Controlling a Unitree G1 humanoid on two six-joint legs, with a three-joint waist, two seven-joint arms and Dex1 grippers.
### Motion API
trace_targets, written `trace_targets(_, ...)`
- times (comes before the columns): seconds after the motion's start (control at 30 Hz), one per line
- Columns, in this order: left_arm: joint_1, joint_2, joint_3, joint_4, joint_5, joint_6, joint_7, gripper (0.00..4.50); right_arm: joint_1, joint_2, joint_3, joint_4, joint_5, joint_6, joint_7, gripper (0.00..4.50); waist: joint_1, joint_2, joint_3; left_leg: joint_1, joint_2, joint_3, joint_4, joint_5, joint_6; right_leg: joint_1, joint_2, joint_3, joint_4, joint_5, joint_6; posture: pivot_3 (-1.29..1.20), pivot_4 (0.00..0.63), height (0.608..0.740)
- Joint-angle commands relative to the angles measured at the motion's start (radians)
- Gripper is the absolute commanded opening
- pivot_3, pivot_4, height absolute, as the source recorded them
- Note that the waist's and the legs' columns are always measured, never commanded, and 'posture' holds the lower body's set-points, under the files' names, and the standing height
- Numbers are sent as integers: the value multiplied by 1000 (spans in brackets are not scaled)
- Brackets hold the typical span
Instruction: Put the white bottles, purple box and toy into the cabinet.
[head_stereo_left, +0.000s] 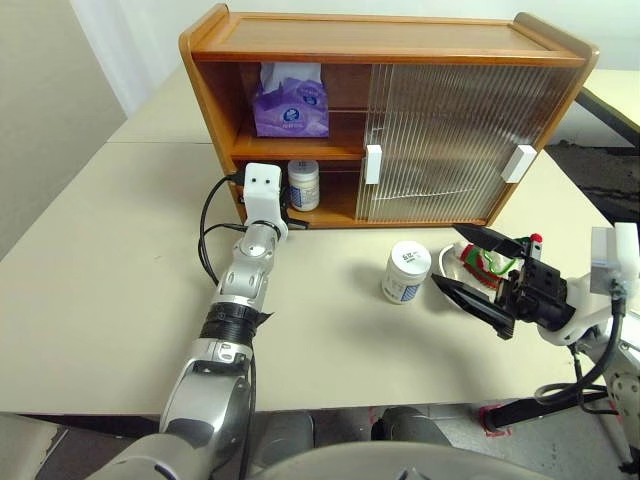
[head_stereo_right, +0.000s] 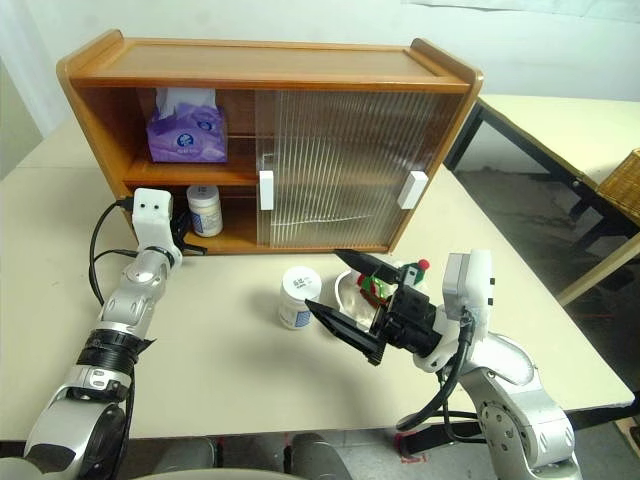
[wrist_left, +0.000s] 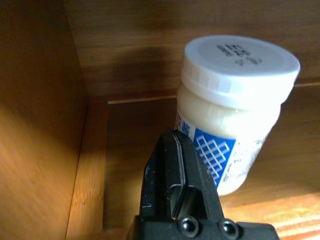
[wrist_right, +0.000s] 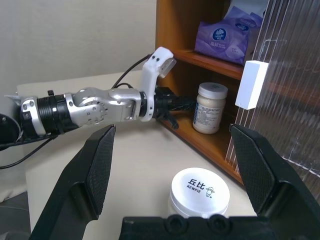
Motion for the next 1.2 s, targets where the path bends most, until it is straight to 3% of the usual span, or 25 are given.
trace_targets(0.03, -22, -2, 0, 44, 11, -4, 13, 22, 5, -6, 1, 4, -12, -10, 8, 4500, -1, 0, 0, 0, 0, 0, 0, 0, 0, 0, 0, 0, 0, 0, 0, 37, 0, 740)
trace_targets(0.47, -73, -1, 1, 132, 24, -17, 59, 22, 22, 1, 2, 26, -23, -40, 28, 4500, -6, 0, 0, 0, 0, 0, 0, 0, 0, 0, 0, 0, 0, -1, 3, 34, 0, 740)
trace_targets(1.2, -116, -40, -13, 199, 2, -48, -26, 22, 29, 2, 7, 11, -23, -42, 9, 4500, -7, 0, 0, 0, -1, 0, 0, 0, 0, 0, 0, 0, 0, -2, 6, 23, 0, 740)
